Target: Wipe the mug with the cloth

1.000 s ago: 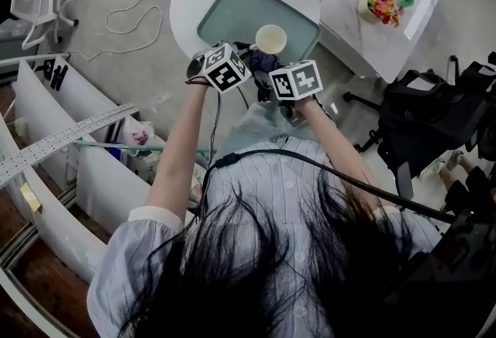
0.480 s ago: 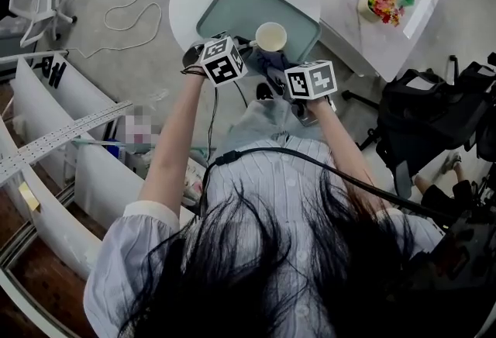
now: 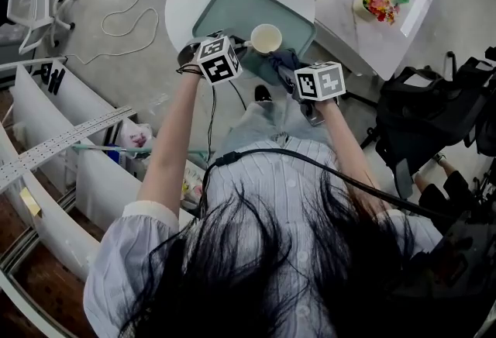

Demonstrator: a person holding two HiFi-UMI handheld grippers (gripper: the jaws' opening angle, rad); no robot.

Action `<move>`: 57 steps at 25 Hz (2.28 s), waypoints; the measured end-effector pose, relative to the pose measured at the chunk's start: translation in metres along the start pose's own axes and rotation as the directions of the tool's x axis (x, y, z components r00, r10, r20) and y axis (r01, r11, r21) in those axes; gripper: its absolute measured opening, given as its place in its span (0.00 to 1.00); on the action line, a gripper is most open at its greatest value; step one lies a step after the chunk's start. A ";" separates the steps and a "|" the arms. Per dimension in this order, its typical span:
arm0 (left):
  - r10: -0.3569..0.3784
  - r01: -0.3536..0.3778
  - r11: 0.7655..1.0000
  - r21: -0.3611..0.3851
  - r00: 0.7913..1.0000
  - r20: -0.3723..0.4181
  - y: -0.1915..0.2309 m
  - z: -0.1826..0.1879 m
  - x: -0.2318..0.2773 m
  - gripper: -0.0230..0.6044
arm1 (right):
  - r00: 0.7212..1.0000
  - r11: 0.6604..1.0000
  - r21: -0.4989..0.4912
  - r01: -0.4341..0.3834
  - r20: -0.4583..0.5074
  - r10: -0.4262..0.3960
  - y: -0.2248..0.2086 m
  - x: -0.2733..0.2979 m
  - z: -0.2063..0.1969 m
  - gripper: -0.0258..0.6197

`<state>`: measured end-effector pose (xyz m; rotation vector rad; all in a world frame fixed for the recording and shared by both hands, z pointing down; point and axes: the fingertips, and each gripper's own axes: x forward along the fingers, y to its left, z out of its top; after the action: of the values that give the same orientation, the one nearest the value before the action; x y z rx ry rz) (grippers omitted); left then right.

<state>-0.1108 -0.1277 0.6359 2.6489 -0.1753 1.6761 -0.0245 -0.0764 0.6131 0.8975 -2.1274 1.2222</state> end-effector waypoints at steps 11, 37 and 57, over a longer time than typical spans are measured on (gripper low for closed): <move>0.098 -0.098 0.995 -0.009 0.994 0.057 -0.004 0.031 -0.035 0.13 | 1.000 1.000 0.021 0.014 0.026 -0.015 -0.010 -0.004 0.004 0.18; 0.065 -0.066 0.998 -0.004 0.994 -0.084 -0.029 0.064 0.017 0.12 | 0.999 0.999 0.041 0.025 0.038 -0.027 -0.012 -0.003 0.004 0.18; -0.163 0.278 0.765 0.581 0.956 -0.244 -0.043 0.033 0.001 0.10 | 0.999 0.998 -0.055 0.041 -0.023 -0.042 -0.017 -0.003 0.009 0.18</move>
<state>-0.0767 -0.0867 0.6254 2.7110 0.7945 2.1489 -0.0112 -0.0902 0.6158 0.8946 -2.1019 1.1435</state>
